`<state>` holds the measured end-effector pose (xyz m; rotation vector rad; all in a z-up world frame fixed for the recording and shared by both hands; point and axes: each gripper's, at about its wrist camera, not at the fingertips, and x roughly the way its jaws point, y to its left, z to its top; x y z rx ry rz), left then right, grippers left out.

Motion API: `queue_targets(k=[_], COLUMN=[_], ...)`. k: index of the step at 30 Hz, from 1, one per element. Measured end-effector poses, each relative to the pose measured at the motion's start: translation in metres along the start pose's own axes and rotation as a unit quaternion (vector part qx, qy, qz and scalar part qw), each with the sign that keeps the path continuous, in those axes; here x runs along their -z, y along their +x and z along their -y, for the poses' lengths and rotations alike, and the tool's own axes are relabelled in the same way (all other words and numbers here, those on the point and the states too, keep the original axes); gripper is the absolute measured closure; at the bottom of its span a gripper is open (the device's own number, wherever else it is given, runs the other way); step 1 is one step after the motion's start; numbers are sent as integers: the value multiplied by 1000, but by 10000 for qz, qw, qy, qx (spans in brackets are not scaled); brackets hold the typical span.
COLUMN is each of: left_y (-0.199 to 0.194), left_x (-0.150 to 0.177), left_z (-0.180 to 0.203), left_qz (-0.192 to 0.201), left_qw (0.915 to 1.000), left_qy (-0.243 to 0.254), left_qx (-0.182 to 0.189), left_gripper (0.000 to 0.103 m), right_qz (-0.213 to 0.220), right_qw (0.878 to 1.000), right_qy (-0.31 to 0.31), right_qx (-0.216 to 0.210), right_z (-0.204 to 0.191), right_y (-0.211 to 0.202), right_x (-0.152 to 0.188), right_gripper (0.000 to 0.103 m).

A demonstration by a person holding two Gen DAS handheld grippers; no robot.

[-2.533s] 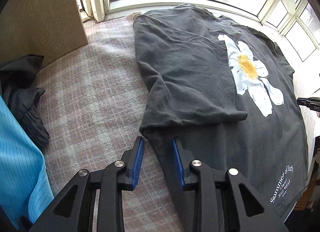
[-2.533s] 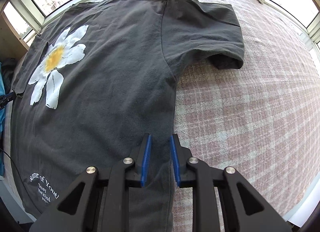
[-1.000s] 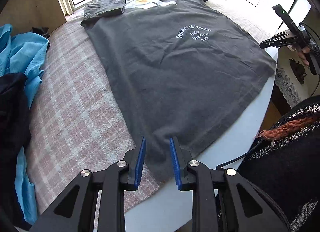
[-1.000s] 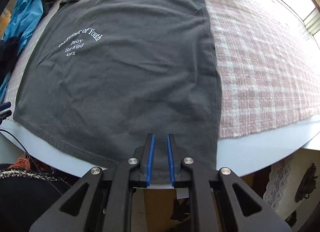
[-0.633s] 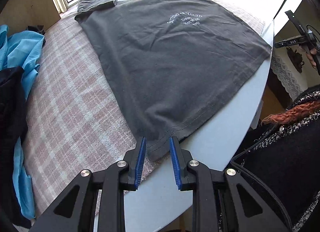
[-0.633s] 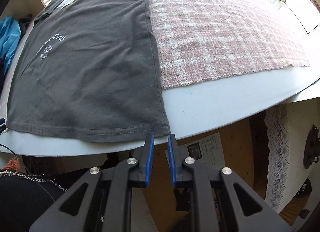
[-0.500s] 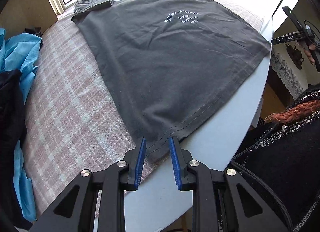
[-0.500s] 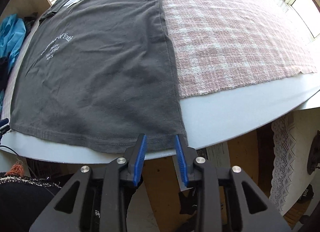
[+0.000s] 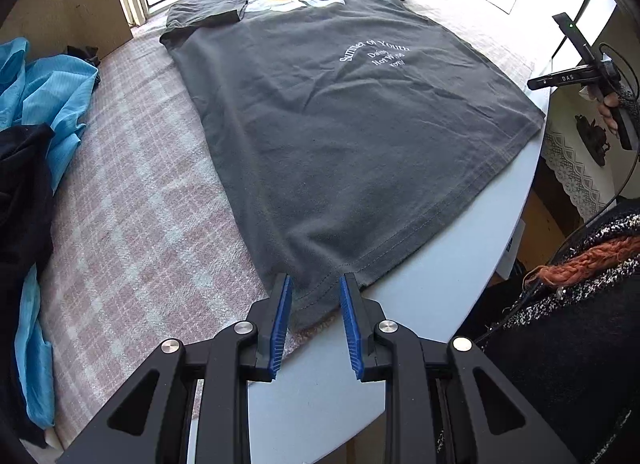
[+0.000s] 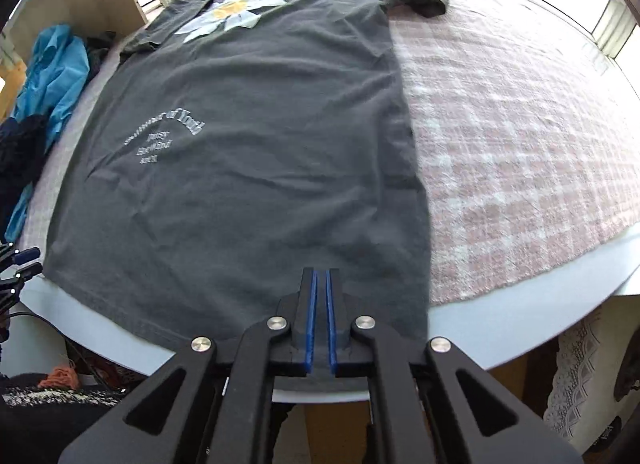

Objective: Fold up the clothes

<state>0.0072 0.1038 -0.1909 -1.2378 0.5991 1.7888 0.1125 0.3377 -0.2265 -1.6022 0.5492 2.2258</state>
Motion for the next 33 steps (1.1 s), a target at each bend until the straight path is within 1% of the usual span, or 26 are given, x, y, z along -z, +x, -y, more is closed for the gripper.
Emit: queue_targets(k=[2, 4, 5, 7, 9, 11, 14, 19, 25, 26, 28, 29, 33], left_y=[2, 5, 5, 4, 3, -1, -1, -2, -2, -2, -1, 0, 8], left_x=[-4, -8, -8, -4, 1, 8, 16, 27, 34, 34, 33, 33, 33], left_z=[-2, -2, -1, -1, -2, -7, -10, -4, -18, -19, -19, -20, -17], left_qz=[68, 95, 95, 82, 72, 79, 60, 67, 115, 137, 153, 161, 64], left_qw=[10000, 9999, 9999, 9999, 10000, 9999, 9999, 9995, 9993, 9992, 9990, 9989, 9984], left_qy=[-51, -36, -7, 15, -1, -77, -47, 150, 75, 90, 162, 198, 385], left_qx=[46, 85, 112, 82, 46, 73, 120, 253, 335, 354, 383, 398, 418], left_gripper=[79, 79, 79, 79, 79, 79, 79, 79, 79, 79, 79, 79, 79], right_qz=[-65, -37, -42, -157, -326, -461, -540, -672, -827, -866, -977, -1033, -1308], right_qw=[9991, 9957, 9924, 9811, 9686, 9591, 9523, 9391, 9205, 9194, 9232, 9249, 9330], right_qy=[-202, -589, -829, -1378, -1991, -2336, -2604, -3046, -3567, -3589, -3469, -3408, -3100], right_qx=[-367, -718, -913, -1348, -1456, -1532, -1499, -1440, -1364, -1354, -1337, -1329, -1275], right_z=[-38, -92, -118, -174, -225, -258, -274, -301, -334, -336, -330, -328, -310], right_y=[8, 14, 16, 17, 26, 33, 34, 35, 36, 36, 37, 38, 38], right_x=[-38, -56, -58, -55, -48, -39, -26, -3, 23, 25, 23, 21, 16], right_gripper=[99, 99, 99, 99, 99, 99, 99, 97, 97, 97, 98, 101, 101])
